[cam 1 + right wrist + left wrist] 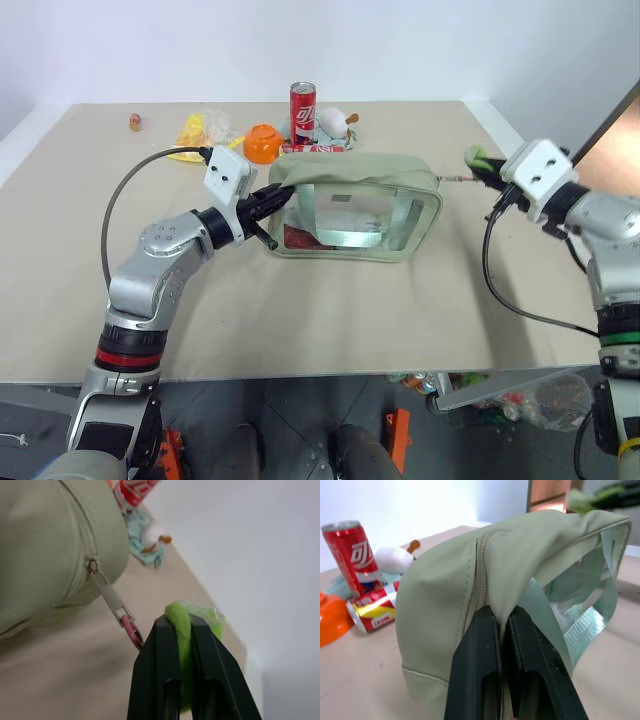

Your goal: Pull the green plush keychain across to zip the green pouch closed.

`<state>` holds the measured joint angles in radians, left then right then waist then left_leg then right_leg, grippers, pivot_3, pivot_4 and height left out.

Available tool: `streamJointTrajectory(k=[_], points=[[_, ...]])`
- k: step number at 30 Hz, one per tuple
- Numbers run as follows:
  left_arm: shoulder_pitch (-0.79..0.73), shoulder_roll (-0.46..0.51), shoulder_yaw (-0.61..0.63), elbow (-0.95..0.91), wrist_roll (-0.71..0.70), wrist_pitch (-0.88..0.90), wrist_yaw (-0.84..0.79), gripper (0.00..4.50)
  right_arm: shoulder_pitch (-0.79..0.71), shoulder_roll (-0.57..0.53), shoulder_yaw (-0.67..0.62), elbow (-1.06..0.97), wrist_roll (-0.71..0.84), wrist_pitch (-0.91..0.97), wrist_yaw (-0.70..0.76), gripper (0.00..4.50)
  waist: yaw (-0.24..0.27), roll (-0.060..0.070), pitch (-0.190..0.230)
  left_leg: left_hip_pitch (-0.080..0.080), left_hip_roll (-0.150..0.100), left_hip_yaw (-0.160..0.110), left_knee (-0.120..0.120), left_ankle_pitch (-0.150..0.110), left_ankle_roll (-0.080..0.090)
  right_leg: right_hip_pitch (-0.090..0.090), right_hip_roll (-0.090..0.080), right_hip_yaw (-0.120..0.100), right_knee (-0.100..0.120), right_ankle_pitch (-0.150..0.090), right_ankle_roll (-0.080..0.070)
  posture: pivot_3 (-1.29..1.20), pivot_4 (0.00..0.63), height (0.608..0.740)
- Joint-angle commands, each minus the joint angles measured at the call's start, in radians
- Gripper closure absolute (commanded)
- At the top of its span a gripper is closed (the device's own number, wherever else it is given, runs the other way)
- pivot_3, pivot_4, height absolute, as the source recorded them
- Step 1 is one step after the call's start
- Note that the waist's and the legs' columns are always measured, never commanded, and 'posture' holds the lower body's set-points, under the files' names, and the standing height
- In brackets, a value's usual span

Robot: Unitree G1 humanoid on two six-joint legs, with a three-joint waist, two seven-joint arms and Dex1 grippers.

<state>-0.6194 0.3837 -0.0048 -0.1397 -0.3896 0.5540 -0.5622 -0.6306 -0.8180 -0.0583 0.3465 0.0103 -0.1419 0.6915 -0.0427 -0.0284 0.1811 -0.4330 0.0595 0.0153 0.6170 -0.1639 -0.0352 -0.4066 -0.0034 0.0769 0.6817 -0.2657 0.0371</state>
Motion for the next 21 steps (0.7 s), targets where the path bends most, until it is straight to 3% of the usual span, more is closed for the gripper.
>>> streamJointTrajectory(k=[1, 10, 13, 15, 16, 21], points=[[0.016, -0.006, 0.035, -0.057, 0.019, -0.006, 0.063, 4.5, 0.091, 0.073, 0.019, -0.118, -0.053, 0.057, -0.102, 4.49, -0.003, 0.0, 0.0, 0.0, 0.0, 0.0, 0.0, 0.0, 0.0, 0.0, 0.0, 0.0, 0.0, 0.0, 0.0, 0.0, 0.15, 0.74], [0.025, -0.041, 0.051, -0.052, 0.02, -0.001, 0.132, 4.5, 0.122, 0.257, 0.112, 0.034, -0.147, -0.005, -0.235, 4.49, -0.006, 0.0, 0.0, 0.002, -0.001, 0.001, 0.001, 0.004, -0.004, 0.002, 0.0, 0.001, 0.0, 0.002, 0.008, 0.0, 0.15, 0.74], [0.032, -0.046, 0.061, -0.051, 0.005, 0.004, 0.134, 4.5, 0.082, 0.292, 0.068, 0.073, -0.084, 0.0, -0.23, 4.49, -0.008, 0.0, 0.0, 0.004, -0.001, 0.001, 0.001, 0.004, -0.003, 0.002, 0.001, 0.003, 0.0, 0.003, 0.007, 0.0, 0.15, 0.74], [0.044, -0.059, 0.087, -0.05, -0.033, 0.014, 0.132, 4.5, 0.058, 0.322, -0.009, 0.044, 0.038, 0.057, -0.204, 4.49, -0.008, 0.0, 0.0, 0.005, 0.0, 0.0, 0.001, 0.005, -0.003, 0.002, 0.003, 0.004, 0.0, 0.004, 0.007, 0.0, 0.15, 0.74], [0.047, -0.063, 0.094, -0.051, -0.043, 0.016, 0.132, 3.75, 0.053, 0.33, -0.033, 0.032, 0.074, 0.076, -0.197, 4.5, -0.008, 0.0, 0.0, 0.005, 0.0, 0.0, 0.001, 0.005, -0.003, 0.002, 0.003, 0.004, 0.0, 0.004, 0.006, 0.0, 0.15, 0.74], [0.036, -0.041, 0.154, -0.046, -0.139, 0.045, 0.075, 2.2, 0.065, 0.292, -0.161, -0.168, 0.312, 0.26, -0.095, 2.79, -0.004, 0.0, 0.0, 0.002, 0.0, 0.0, 0.001, 0.005, -0.003, 0.001, 0.003, 0.004, 0.0, 0.004, 0.006, 0.0, 0.15, 0.74]])
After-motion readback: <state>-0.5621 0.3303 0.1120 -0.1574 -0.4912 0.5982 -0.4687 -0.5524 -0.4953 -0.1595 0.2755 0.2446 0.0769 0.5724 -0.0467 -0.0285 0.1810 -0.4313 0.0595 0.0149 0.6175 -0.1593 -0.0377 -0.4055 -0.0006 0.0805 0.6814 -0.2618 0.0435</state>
